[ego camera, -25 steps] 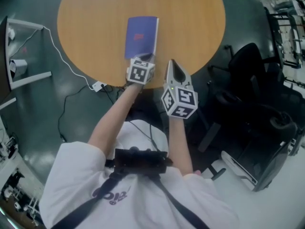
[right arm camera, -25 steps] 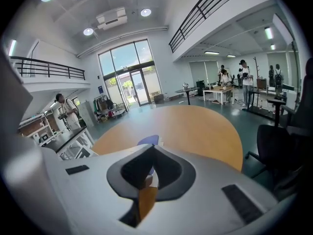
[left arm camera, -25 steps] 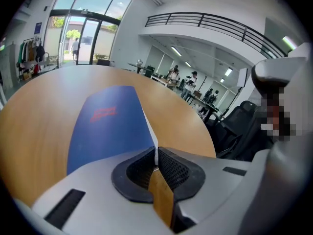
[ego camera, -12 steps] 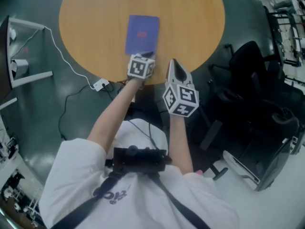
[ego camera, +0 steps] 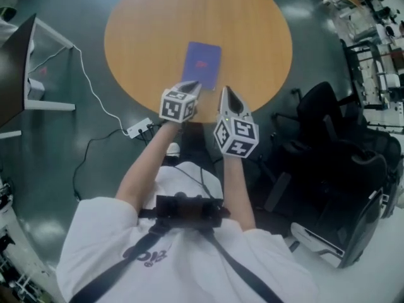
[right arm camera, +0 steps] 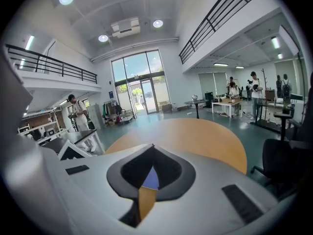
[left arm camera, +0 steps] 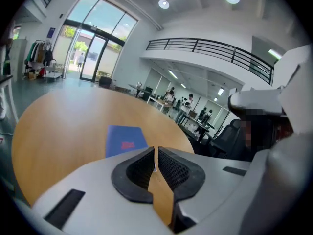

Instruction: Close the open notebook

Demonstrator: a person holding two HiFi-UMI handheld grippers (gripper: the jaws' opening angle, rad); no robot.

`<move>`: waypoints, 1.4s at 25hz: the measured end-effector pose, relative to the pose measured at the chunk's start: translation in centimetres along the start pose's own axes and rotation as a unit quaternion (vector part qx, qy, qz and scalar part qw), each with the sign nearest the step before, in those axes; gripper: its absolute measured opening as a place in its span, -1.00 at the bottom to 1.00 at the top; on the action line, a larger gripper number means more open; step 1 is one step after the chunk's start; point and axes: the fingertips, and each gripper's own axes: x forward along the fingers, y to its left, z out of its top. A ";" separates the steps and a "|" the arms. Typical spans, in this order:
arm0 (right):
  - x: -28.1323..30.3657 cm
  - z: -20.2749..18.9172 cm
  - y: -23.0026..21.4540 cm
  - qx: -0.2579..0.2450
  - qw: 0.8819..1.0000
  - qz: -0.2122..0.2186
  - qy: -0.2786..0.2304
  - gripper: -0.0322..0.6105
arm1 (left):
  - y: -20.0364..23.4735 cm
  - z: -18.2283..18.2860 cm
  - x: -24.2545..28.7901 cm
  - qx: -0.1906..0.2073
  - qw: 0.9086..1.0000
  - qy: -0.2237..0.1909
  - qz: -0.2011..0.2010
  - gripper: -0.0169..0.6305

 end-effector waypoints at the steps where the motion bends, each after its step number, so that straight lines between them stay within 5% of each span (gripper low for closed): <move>1: -0.2 0.4 0.8 -0.008 1.000 0.004 -0.007 -0.83 | 0.4 1.1 -1.4 -0.002 1.000 -0.021 0.004 -0.85; 7: -2.2 4.9 4.7 -0.051 0.996 0.031 -0.073 -0.83 | 0.3 8.0 -10.3 0.008 0.989 -0.149 0.013 -0.85; 13: -4.6 9.1 10.0 -0.086 0.984 0.058 -0.145 -0.84 | -1.6 13.2 -18.6 0.122 0.965 -0.226 0.054 -0.91; 25: -8.5 13.0 16.5 -0.118 0.962 0.105 -0.221 -0.85 | -4.4 17.6 -26.8 0.170 0.932 -0.313 0.073 -0.91; 35: -11.2 11.9 15.0 -0.132 0.963 0.078 -0.221 -0.85 | -6.7 16.5 -27.6 0.180 0.932 -0.310 0.058 -0.91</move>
